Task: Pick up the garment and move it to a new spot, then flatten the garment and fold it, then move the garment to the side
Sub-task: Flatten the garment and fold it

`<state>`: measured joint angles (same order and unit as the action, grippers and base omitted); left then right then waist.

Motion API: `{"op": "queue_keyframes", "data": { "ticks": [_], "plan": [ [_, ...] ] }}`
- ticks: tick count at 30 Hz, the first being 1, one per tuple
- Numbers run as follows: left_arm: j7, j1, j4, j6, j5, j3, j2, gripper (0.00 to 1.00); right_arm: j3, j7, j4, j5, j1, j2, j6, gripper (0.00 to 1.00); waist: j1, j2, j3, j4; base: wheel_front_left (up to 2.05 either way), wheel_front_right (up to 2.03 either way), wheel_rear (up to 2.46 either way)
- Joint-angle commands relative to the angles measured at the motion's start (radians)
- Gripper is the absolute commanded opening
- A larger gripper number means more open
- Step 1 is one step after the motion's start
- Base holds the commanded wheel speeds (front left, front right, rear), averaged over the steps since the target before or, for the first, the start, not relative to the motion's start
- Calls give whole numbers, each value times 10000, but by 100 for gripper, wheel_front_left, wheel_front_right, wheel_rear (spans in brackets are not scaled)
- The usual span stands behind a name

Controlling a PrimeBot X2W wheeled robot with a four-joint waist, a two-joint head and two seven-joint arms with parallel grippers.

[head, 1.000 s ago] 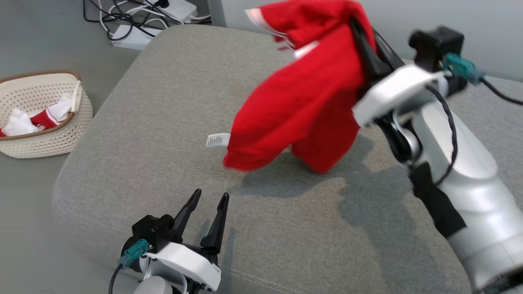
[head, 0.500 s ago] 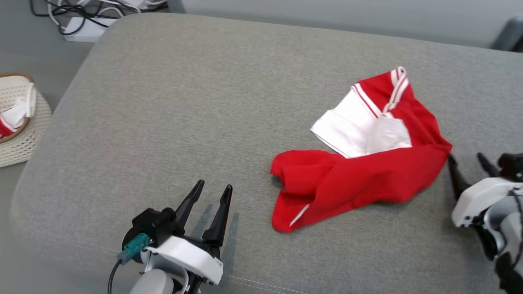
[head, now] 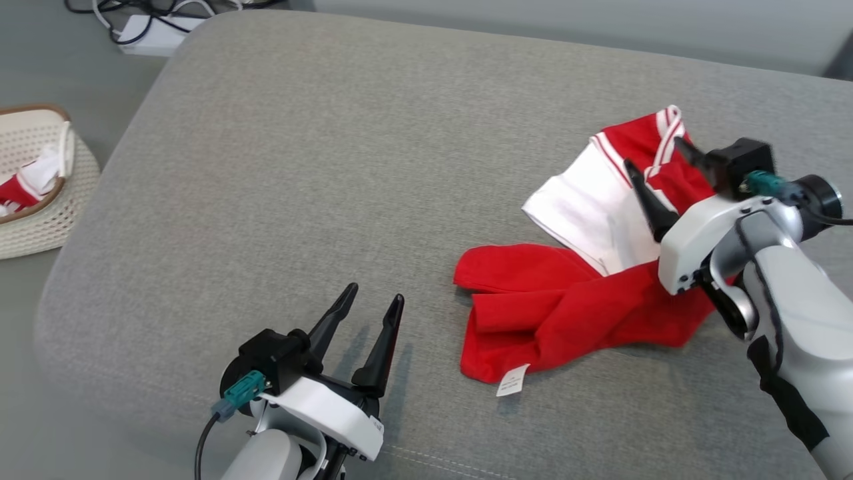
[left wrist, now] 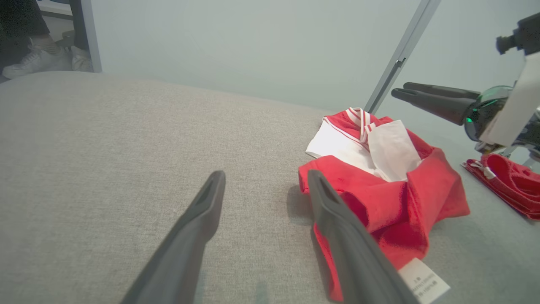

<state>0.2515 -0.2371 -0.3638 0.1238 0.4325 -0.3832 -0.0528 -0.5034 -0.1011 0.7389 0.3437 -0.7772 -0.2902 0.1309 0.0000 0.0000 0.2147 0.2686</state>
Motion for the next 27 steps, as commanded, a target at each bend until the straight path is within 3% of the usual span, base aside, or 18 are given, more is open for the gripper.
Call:
{"op": "queue_keyframes", "data": {
  "ticks": [1, 12, 13, 14, 15, 16, 19, 24, 27],
  "plan": [
    [103, -377, 220, 69, 75, 267, -116, 100, -173, 72, -182, 20, 69, -55, -2, 100, 0, 0, 36, 175, 0, 0, 0],
    [103, -313, 265, 69, 218, 143, -50, 100, -680, 879, 481, 241, 722, -540, -2, 100, 0, 0, 134, 570, 0, 0, 0],
    [103, -316, 277, 69, 221, 142, -48, 100, -698, 948, 515, 252, 777, -538, -2, 95, 0, 0, 144, 564, 0, 0, 0],
    [103, -339, 307, 69, 218, 147, -43, 100, -860, 1073, 487, 289, 857, -531, -2, 44, 0, 0, 175, 546, 0, 0, 0],
    [103, -349, 315, 69, 214, 151, -41, 100, -931, 1060, 419, 330, 866, -525, -2, 4, 0, 0, 181, 538, 0, 0, 0],
    [103, -362, 324, 69, 207, 152, -39, 100, -985, 1003, 309, 389, 839, -510, -2, 0, 0, 0, 194, 529, 0, 0, 0],
    [103, -391, 347, 69, 174, 199, -36, 100, -1062, 519, -186, 456, 445, -351, -2, 0, 0, 0, 205, 477, 0, 0, 0],
    [103, -347, 304, 69, 111, 147, -31, 100, -382, -697, -1018, 1140, -954, 694, -2, 0, 0, 0, -39, 378, 0, 0, 0],
    [103, -324, 371, 69, 79, 53, -27, 100, 58, -834, -948, 1157, -1350, 718, -2, 0, 0, 0, -205, 302, 0, 0, 0]
  ]
}}
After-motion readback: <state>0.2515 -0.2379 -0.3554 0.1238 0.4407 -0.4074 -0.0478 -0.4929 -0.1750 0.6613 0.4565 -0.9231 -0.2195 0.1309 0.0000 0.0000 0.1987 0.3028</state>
